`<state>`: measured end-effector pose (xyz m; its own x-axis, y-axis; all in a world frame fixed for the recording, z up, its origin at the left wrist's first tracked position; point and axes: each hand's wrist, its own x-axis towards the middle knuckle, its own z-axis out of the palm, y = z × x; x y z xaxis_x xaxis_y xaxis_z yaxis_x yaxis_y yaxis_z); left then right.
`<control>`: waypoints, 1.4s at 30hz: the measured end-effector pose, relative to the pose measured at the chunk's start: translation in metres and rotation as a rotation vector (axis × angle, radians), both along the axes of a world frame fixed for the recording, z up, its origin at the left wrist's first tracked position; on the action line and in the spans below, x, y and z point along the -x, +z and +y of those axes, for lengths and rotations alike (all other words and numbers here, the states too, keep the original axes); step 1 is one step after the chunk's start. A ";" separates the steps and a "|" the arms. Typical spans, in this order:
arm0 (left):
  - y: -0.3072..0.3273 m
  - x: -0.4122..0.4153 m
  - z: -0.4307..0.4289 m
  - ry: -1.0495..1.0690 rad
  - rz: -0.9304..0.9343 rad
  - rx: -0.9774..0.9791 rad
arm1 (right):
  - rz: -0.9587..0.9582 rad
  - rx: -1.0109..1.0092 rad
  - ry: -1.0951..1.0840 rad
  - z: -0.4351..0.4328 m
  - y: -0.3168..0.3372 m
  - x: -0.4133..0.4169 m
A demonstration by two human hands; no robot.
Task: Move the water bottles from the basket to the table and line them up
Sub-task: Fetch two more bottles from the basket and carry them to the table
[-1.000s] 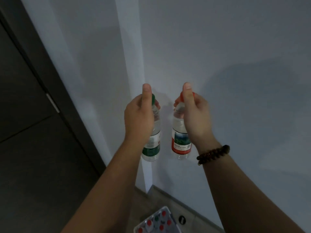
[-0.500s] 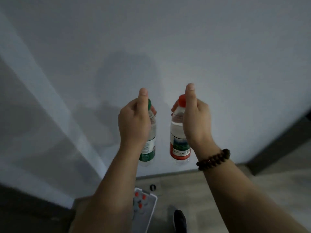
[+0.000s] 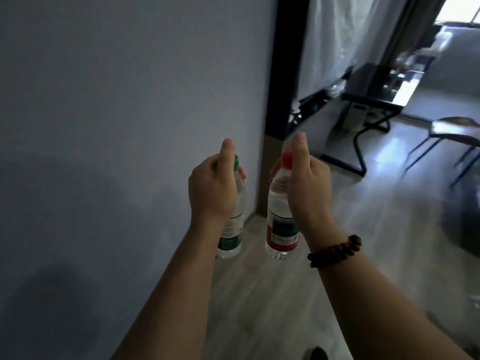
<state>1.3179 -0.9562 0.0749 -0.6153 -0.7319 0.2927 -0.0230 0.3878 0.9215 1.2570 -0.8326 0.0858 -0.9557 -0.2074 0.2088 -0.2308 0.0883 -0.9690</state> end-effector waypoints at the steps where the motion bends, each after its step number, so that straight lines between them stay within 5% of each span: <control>1: 0.000 0.021 0.016 -0.052 0.001 -0.013 | 0.009 0.010 -0.047 0.020 -0.001 0.016; 19: 0.009 0.362 0.330 -0.623 0.025 -0.280 | 0.024 -0.031 -0.539 0.336 -0.011 0.305; 42: -0.004 0.830 0.454 -0.856 -0.074 -0.245 | -0.029 -0.082 -0.844 0.462 -0.011 0.724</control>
